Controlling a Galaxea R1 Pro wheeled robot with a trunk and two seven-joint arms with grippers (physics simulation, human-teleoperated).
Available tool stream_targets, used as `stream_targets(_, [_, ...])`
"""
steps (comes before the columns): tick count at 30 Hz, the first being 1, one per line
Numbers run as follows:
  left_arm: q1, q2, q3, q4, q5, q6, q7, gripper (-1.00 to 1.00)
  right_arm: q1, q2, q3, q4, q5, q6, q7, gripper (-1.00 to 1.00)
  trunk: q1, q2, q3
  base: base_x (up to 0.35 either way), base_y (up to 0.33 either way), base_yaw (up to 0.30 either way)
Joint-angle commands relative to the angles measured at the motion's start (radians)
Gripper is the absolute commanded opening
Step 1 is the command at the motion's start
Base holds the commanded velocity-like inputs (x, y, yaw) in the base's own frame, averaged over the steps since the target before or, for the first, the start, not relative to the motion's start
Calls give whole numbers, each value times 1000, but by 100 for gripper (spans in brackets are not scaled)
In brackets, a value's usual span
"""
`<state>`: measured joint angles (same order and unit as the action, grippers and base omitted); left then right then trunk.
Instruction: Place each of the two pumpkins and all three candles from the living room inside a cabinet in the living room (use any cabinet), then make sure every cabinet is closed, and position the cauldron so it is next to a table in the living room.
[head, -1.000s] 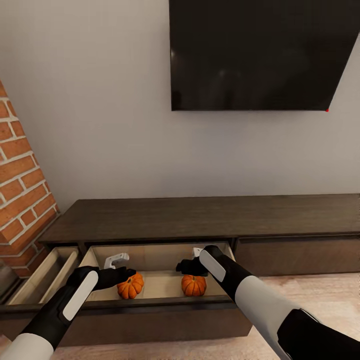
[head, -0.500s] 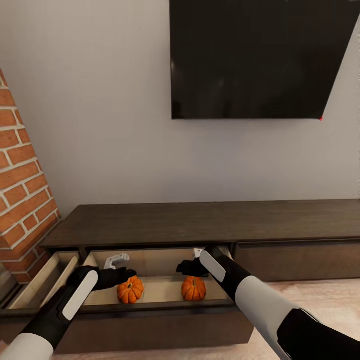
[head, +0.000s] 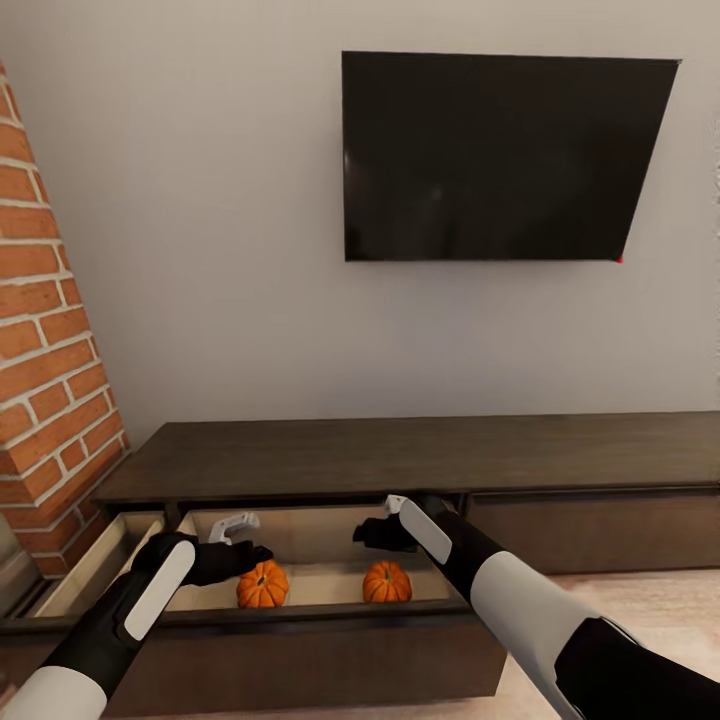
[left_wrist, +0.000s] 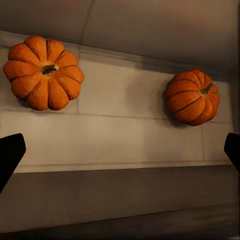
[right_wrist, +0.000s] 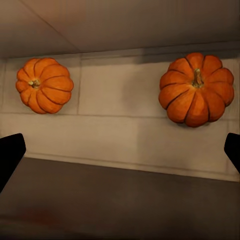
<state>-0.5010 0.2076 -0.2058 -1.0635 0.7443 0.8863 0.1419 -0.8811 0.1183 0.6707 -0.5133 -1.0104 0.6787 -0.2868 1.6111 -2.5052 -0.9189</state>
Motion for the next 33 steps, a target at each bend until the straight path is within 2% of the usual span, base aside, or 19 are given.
stream_targets(1, [-1,1,-3,-1,10,2,10,100,-1,-1,5,-2,-11,1,-9,100,-1,0,3,-12,0,0])
stream_targets(16, [-1,0,-4,-3,12,3,9,100,-1,-1,5,-7,-11,-2,-5,100,-7,3,61,-4,0,0])
stream_targets(24, [-1,-6,-6,-4,11,2,10,100,-1,0,5,-8,-10,-2,-2,100,-11,5,92,-142,0,0])
stream_targets(27, [-1,-22,-7,-4,10,2,11,100,-1,0,4,-7,-10,-3,0,100,-22,25,101,-17,0,0])
stream_targets(33, [-1,-27,-7,-4,10,2,11,100,-1,-2,4,-7,-10,-4,1,100,-45,67,120,-1,0,0])
